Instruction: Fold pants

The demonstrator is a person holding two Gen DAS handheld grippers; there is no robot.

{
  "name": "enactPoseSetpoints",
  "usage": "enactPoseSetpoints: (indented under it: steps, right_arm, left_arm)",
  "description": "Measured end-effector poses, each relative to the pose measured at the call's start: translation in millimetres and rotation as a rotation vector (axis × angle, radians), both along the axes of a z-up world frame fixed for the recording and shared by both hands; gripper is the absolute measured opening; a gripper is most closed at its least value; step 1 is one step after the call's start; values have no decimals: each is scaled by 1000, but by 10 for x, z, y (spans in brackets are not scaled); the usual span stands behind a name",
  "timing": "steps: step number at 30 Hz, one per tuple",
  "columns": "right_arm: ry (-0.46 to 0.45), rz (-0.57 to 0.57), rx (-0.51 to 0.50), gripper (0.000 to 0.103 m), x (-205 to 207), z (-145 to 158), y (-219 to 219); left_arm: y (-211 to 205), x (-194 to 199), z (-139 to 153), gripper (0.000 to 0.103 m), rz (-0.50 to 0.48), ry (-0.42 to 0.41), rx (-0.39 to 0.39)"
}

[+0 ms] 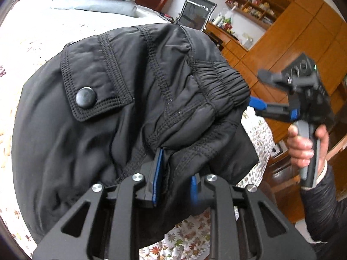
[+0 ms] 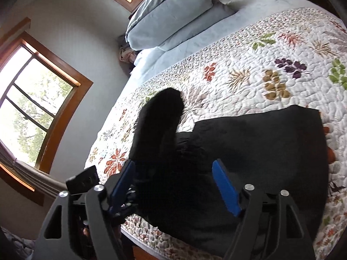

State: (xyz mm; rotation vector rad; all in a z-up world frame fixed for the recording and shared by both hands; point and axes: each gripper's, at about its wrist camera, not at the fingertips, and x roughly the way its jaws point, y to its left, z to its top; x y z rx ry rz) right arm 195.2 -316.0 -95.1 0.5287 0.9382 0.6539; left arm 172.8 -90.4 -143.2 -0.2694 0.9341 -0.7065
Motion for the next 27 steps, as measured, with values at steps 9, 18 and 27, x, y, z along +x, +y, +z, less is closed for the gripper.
enactPoseSetpoints:
  steps: [9, 18, 27]
  right_arm:
    - [177, 13, 80, 87, 311, -347, 161]
    - [247, 66, 103, 62, 544, -557, 449]
    - [283, 50, 108, 26, 643, -749, 482]
  left_arm:
    - [-74, 31, -21, 22, -23, 1, 52]
    - [-221, 90, 38, 25, -27, 0, 87]
    - [-323, 41, 132, 41, 1, 27, 162]
